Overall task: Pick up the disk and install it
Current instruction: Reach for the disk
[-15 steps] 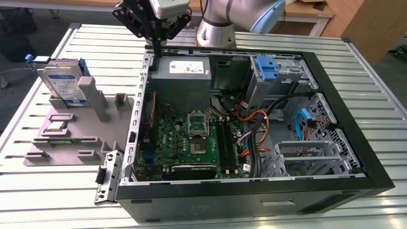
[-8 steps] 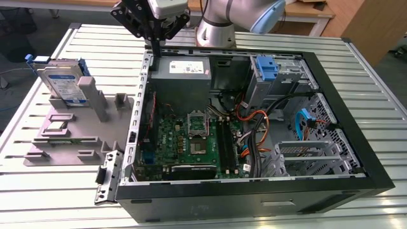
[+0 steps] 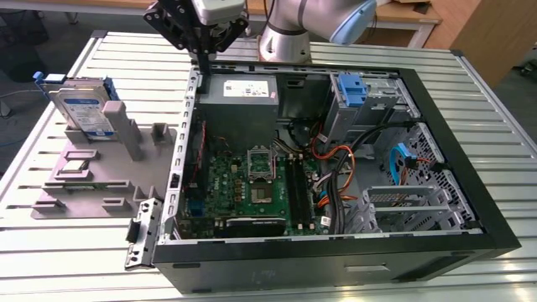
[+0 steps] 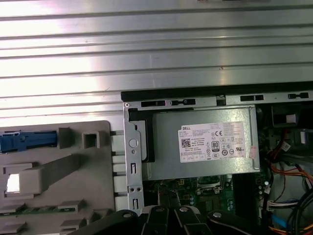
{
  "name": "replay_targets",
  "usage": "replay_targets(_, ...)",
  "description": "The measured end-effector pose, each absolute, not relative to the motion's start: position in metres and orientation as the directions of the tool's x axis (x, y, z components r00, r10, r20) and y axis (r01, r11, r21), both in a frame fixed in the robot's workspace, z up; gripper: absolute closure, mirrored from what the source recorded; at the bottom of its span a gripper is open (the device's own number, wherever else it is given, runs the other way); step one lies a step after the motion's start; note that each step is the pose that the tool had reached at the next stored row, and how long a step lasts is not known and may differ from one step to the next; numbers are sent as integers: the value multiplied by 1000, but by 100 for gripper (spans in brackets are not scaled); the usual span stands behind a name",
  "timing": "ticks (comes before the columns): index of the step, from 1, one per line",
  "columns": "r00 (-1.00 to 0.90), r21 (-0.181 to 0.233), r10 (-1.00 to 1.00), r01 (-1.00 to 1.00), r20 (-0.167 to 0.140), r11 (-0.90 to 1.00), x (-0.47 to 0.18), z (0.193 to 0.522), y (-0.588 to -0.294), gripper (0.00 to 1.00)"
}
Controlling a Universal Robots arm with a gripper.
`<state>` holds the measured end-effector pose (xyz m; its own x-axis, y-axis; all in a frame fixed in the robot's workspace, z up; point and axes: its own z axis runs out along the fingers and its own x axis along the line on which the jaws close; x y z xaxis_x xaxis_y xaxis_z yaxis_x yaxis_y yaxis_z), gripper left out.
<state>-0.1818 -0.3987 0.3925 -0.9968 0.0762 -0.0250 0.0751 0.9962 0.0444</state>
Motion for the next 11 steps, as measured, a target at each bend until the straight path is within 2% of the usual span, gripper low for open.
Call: replay_targets(11,-997,44,76,75,-25,996,-184,392,-399,89)
